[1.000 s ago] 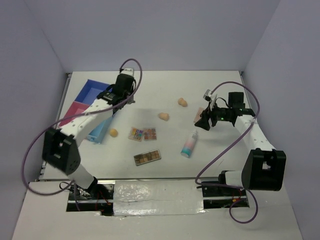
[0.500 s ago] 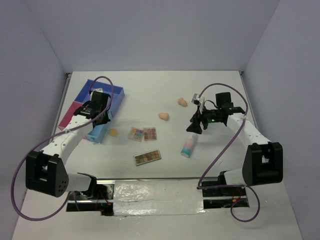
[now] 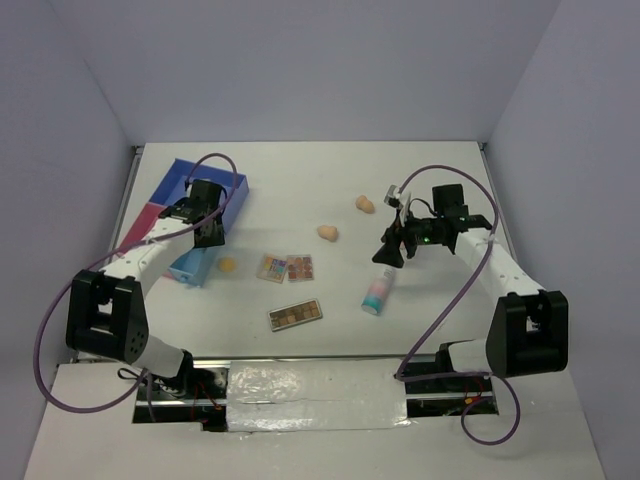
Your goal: Organize the makeup
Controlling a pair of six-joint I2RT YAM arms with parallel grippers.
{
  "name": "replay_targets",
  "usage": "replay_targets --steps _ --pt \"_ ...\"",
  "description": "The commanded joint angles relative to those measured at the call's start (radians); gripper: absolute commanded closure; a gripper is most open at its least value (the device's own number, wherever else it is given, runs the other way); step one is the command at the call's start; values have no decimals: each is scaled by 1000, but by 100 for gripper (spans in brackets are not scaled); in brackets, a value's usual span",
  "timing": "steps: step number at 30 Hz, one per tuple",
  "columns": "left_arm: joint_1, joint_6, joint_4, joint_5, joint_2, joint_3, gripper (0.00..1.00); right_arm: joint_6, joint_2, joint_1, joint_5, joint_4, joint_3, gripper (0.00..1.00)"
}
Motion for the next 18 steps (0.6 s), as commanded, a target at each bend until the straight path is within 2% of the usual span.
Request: replay_targets --steps 1,3,6,7,8,10,11,12,14,15,16,18 --pt "7 15 5 -14 -5 51 32 3 -48 9 12 22 -14 22" --pt "7 20 -2 9 -21 68 36 0 -52 9 17 20 -17 22" --pt "7 34 -21 67 -60 88 70 -2 -52 9 18 18 -17 23" --pt "4 41 -18 95 -72 88 89 -2 -52 7 15 18 -17 23" --pt "4 46 -11 178 -103 85 95 -2 -51 10 14 15 -17 27" --pt "1 57 16 280 -132 68 99 -9 -38 10 3 6 -12 36" --pt "-11 58 28 331 -156 56 97 -25 -29 10 -12 -18 -2 50" --pt "-19 54 36 407 -164 31 95 -26 -22 12 -17 -27 3 55" --pt "-64 45 35 438 -161 11 82 -23 1 16 -26 -41 9 63" --pt "-86 43 24 443 -154 -3 76 -22 6 19 -28 -43 9 63" --pt "-114 43 0 399 -144 -9 60 -19 11 21 -28 -43 8 63" --pt "-191 34 -24 297 -111 -24 46 -3 15 29 -20 -32 0 54"
